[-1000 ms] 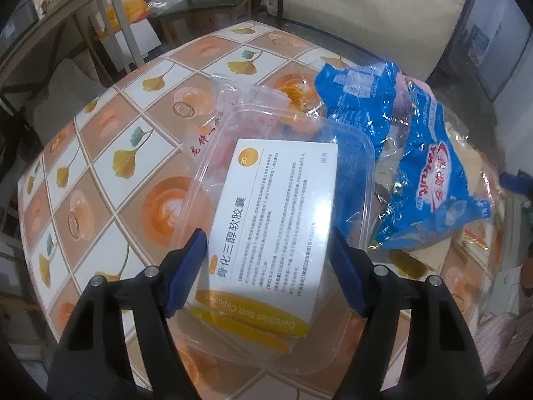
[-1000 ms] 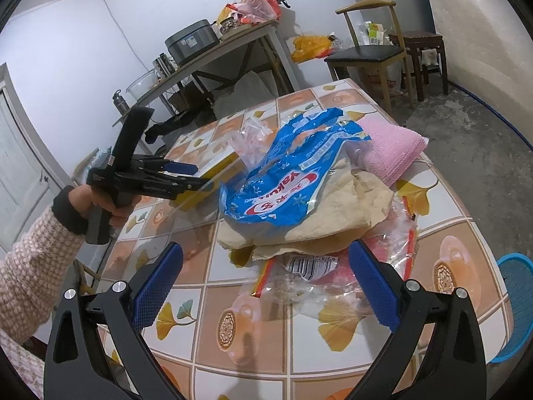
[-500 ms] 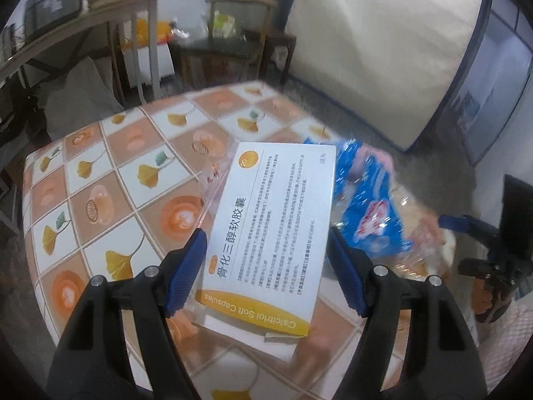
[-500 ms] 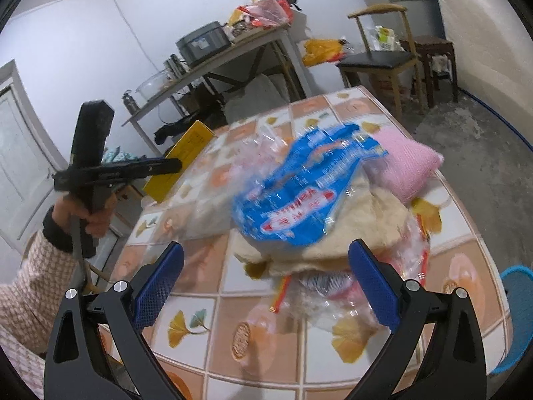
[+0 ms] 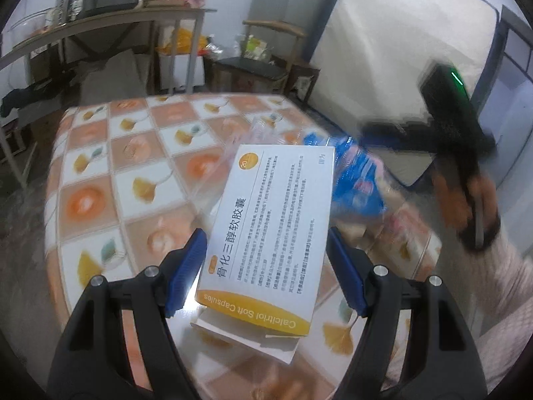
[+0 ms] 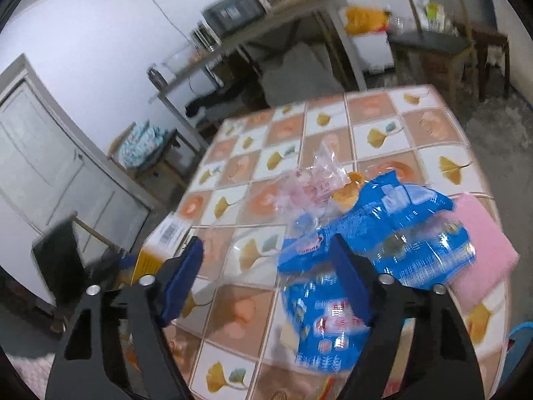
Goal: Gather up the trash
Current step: 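Grasp the clear plastic tray with the right tool while the left tool holds the capsule box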
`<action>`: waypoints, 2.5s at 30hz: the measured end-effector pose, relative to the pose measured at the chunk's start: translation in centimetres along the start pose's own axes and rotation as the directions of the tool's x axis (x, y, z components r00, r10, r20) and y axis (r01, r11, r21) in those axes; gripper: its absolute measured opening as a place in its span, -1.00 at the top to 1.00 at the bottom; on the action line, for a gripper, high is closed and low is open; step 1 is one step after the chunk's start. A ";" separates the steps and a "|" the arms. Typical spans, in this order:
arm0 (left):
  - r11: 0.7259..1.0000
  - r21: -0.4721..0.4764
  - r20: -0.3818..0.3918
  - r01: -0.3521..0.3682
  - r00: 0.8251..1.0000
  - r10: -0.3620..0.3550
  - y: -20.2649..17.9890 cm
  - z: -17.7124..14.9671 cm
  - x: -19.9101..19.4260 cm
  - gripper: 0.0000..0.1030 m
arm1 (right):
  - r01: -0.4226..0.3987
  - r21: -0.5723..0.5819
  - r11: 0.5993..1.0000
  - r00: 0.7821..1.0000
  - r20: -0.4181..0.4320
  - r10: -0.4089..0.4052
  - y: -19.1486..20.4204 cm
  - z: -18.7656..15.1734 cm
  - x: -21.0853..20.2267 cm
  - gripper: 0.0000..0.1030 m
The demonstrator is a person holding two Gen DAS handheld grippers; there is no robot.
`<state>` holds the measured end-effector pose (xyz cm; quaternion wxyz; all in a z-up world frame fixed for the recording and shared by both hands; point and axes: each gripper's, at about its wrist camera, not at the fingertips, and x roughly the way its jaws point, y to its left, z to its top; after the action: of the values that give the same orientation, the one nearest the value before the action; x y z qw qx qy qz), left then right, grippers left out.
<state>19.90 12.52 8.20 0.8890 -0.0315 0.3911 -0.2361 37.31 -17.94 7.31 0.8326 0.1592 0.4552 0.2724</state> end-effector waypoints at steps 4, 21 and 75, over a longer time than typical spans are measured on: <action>0.998 0.022 -0.070 -0.055 0.996 0.057 -0.4 -2.8 1.0 -0.36 | 0.043 0.016 0.999 0.995 -0.096 -0.041 -1.2 2.8 4.3 -0.30; 0.978 0.196 -0.224 -0.076 0.967 0.120 -2.6 -4.2 4.9 -0.56 | 0.134 -0.041 0.990 0.953 -0.267 -0.140 -2.3 5.3 12.3 0.17; 0.984 0.169 -0.221 -0.057 0.971 0.094 -2.6 -5.5 5.8 -0.34 | 0.161 -0.150 0.975 0.946 -0.259 -0.196 -1.8 7.3 12.4 0.33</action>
<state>18.32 8.32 1.10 0.8461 0.0827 0.4713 -0.2350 49.42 -12.04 1.97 0.7920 0.0251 0.5594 0.2433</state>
